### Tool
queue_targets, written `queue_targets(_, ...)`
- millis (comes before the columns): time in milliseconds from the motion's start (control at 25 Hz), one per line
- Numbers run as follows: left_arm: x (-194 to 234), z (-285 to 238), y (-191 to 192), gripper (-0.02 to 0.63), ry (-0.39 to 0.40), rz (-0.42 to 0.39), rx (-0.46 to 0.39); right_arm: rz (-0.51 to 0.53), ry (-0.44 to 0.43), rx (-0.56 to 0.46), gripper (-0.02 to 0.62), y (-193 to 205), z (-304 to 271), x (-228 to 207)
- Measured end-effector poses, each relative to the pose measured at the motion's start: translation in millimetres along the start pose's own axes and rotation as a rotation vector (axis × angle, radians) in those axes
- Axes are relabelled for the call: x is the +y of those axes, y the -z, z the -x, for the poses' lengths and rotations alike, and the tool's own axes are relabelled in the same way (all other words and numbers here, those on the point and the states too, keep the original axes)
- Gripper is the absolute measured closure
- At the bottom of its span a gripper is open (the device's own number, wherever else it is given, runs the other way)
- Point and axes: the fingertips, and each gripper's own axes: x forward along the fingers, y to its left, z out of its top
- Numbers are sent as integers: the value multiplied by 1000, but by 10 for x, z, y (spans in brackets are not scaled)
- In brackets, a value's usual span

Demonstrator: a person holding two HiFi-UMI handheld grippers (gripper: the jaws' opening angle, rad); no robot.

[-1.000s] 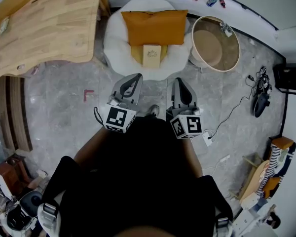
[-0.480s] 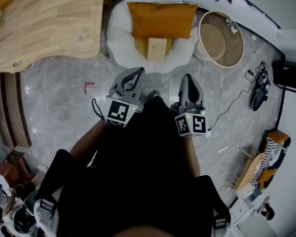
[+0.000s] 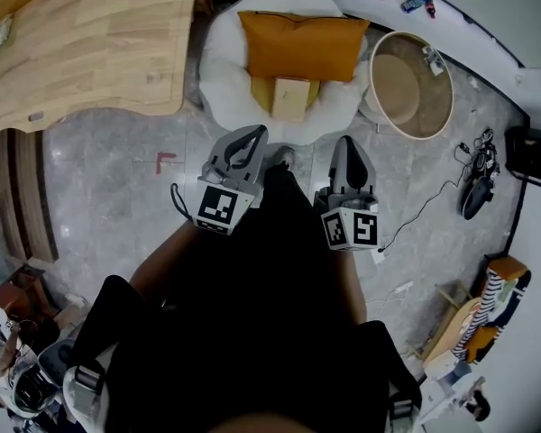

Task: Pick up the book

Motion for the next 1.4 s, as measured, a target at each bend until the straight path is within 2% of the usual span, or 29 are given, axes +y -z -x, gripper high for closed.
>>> queue_targets(200, -106, -402, -55, 606, -45, -12, 26, 10, -44, 9, 594, -74, -239, -351)
queue_targets(440, -165, -922, -23, 606, -125, 11, 56, 10, -118, 43, 594, -56, -554, -735)
queue_targets(720, -170, -1308, 131, 606, -196, 29, 95, -24, -183, 89, 594, 131, -904, -1061)
queue_targets(1040, 98, -1552, 468, 606, -210, 73, 145, -47, -185, 136, 594, 465, -1267, -1075)
queue_targets(1200, 249, -1683, 706, 606, -179, 106, 176, -28, -161, 177, 594, 702, -1434, -1080)
queue_targets(1400, 560, -1739, 1071, 606, -153, 130, 236, -56, -142, 239, 594, 1123, -1675, -943)
